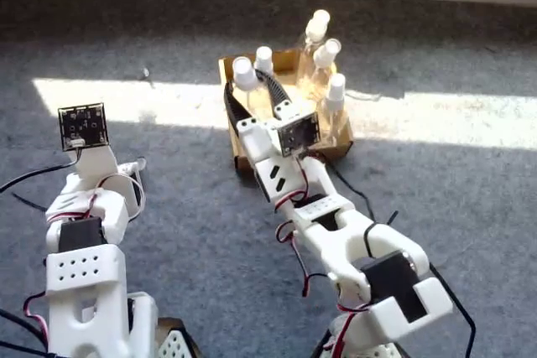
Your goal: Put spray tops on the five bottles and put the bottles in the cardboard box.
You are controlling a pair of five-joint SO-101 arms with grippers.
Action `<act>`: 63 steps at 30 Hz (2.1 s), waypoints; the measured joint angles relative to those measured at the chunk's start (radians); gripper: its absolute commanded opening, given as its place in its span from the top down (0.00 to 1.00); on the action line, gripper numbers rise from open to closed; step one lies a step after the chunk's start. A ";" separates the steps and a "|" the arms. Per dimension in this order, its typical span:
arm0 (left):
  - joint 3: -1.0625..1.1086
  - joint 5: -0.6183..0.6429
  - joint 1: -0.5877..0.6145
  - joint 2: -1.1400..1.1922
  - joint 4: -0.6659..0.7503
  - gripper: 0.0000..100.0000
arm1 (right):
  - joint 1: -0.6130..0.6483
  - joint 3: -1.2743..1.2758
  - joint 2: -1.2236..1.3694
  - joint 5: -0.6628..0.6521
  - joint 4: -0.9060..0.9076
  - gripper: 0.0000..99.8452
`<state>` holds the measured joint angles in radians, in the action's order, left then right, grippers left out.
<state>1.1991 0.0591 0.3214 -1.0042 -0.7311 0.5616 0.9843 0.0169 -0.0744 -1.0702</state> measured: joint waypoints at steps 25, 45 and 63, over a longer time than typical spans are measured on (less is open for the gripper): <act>0.000 0.000 0.000 0.000 0.000 0.81 | -0.021 0.005 0.173 -0.002 -0.097 1.00; 0.000 0.000 0.000 0.000 0.000 0.81 | -0.046 0.043 0.173 -0.002 -0.097 1.00; 0.000 0.000 0.000 0.000 0.000 0.81 | -0.041 0.043 0.173 -0.002 -0.097 0.99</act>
<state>1.1991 0.0591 0.3214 -1.0042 -0.7311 0.5201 1.0273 0.1903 -0.0760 -1.1669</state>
